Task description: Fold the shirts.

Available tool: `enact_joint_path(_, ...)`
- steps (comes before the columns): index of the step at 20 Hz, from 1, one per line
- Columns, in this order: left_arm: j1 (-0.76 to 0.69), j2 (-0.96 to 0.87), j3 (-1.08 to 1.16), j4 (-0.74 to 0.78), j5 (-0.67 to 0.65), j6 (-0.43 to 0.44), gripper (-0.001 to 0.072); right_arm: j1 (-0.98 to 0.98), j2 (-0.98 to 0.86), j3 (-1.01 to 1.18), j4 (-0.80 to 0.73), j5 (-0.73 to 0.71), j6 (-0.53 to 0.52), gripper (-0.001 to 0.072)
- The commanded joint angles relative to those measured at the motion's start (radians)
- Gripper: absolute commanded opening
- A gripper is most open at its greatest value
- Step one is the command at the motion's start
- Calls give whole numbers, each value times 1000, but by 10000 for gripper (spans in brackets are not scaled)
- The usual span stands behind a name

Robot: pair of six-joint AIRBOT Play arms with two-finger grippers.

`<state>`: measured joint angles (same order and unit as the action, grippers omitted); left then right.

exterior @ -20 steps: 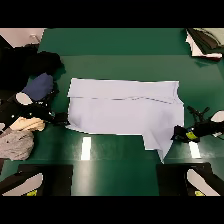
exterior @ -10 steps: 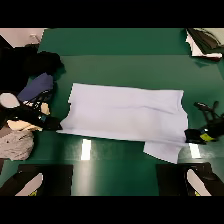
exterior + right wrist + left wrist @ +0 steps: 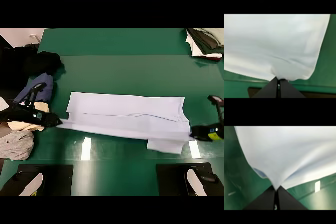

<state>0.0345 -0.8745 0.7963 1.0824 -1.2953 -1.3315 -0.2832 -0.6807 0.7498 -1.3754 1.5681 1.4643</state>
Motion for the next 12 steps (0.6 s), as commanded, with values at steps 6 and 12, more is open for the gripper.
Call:
enact_joint_path(6,0,-278,128,-18,298,-5,21,23,-363,224,48,-156,-26,19)
enact_joint_path(12,0,-449,256,-25,456,-44,162,101,-605,364,55,-315,48,75)
